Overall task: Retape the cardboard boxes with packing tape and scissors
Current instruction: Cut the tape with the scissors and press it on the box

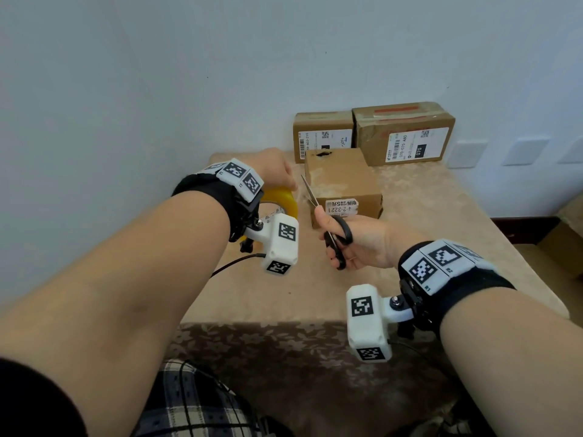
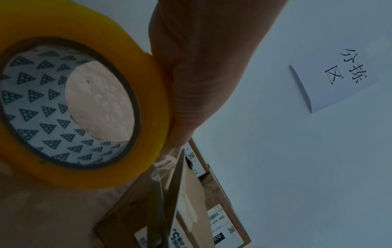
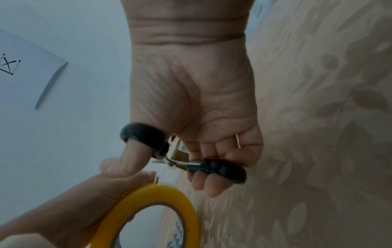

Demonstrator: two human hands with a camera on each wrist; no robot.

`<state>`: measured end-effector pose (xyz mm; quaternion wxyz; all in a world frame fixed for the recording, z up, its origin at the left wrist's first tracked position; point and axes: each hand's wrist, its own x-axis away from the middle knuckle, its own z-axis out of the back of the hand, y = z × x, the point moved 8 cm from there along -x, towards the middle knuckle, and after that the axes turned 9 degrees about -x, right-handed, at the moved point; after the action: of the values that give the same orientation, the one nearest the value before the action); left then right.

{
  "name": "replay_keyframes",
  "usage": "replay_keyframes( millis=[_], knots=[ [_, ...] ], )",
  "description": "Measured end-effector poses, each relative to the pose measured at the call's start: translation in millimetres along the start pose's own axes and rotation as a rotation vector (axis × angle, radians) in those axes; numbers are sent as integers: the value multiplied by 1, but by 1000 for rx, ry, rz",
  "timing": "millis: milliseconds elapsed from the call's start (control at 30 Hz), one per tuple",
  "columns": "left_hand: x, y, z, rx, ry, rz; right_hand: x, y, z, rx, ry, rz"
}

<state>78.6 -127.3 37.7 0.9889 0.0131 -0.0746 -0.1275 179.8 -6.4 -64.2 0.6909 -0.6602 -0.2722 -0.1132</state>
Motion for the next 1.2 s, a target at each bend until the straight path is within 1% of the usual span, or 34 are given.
replay_keyframes(
  millis=[133,333,467,600,667,767,900,1000,1033,1067,1133,1167,1200],
  knots=[
    [2,4,1,0,-4,-8,-2,-5,-7,-55,4,22],
    [3,3,1,-23,-3,-11,-3,-8,-3,-75,37,109],
    [4,8,2,-62,6,-29,-5,-10,5,-33,74,167],
    [4,2,2,-71,33,-18,1,-13,24,30,122,217],
    [2,-3,1,-57,40,-16,5,-13,30,189,91,175],
    [1,-13,0,-43,67,-12,5,-13,35,565,68,73],
    [3,-22,1,12,118,-18,-2,-15,34,1087,126,88],
    [6,-25,3,36,187,-35,-6,-14,28,1323,162,76],
    [7,-27,3,51,208,-39,-4,-24,26,1371,214,109],
    [7,-29,3,74,229,-44,-2,-41,25,1384,308,190],
    [7,-33,1,144,283,-49,11,-83,24,1257,562,472],
    [7,-35,1,185,325,-52,17,-98,23,1146,651,626],
    [9,-37,1,221,363,-48,18,-108,22,1066,693,731]
  ],
)
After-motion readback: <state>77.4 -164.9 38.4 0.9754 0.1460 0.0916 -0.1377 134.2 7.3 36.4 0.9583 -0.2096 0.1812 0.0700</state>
